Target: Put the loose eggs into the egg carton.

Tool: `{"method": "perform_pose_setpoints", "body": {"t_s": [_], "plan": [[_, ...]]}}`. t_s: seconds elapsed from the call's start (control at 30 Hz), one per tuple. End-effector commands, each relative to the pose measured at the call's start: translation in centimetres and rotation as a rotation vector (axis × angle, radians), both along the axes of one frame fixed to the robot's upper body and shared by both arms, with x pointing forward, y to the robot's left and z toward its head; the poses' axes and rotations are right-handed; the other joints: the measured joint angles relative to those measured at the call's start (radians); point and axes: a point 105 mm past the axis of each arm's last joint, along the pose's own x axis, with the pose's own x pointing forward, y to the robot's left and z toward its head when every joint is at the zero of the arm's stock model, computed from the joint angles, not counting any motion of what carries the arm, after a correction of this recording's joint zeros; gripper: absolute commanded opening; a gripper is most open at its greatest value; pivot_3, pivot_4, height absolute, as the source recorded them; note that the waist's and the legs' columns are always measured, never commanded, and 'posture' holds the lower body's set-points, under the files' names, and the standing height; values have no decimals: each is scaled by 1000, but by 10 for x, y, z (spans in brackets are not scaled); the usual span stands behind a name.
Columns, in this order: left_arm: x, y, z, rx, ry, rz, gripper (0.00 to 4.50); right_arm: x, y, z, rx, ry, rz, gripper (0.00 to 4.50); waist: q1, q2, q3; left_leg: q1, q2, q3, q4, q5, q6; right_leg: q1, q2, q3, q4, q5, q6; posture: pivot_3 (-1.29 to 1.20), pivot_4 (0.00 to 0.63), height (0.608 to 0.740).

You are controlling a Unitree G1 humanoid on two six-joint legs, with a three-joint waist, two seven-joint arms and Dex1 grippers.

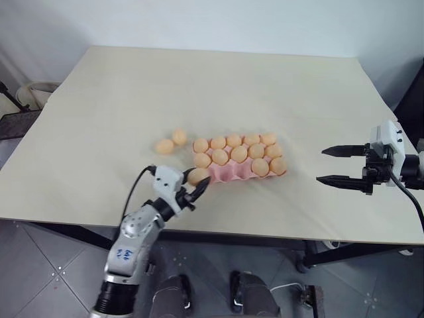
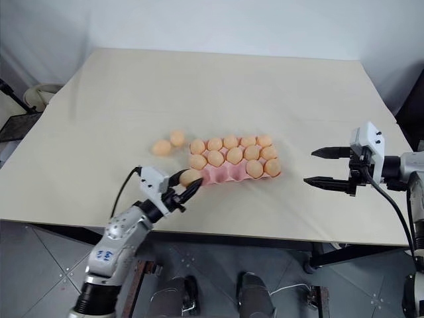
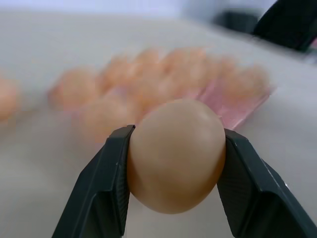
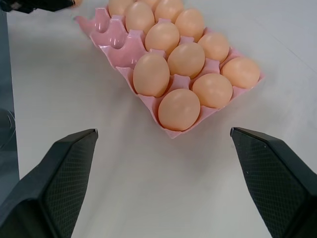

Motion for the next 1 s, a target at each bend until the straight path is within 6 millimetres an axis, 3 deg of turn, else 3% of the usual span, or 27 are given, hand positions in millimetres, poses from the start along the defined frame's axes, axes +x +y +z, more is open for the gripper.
{"method": "perform_pose_setpoints", "body": {"t_s": [0.03, 0.27, 0.57, 0.83, 1.0], "plan": [[-3, -22, 25, 37, -131, -53, 2318, -4, -5, 14, 8, -62, -14, 4500, -1, 0, 0, 0, 0, 0, 0, 0, 0, 0, 0, 0, 0, 0, 0, 0, 150, 740], [7, -57, 25, 104, -99, -134, 2318, -16, -13, 18, 31, -68, 8, 4500, -1, 0, 0, 0, -3, -1, 1, 0, 3, 1, -1, 1, -1, 0, 1, 0, 150, 740], [29, -68, 23, 164, -70, -108, 2318, -22, -19, 13, 30, -72, -46, 4500, -1, 0, 0, -2, -3, -3, 7, -2, 6, 2, -1, 0, -1, 0, 0, 0, 150, 740], [34, -79, 20, 190, -68, -142, 2318, -26, -20, 10, 32, -77, -76, 4500, -2, 1, 0, -4, -4, -3, 9, -3, 8, 2, -2, 0, -2, 0, 0, 0, 150, 740], [37, -79, 22, 194, -72, -130, 3664, -27, -20, 9, 32, -79, -87, 4500, -1, 1, 0, -5, -4, -3, 9, -3, 8, 2, -2, 0, -2, 0, 0, 0, 150, 740]]}}
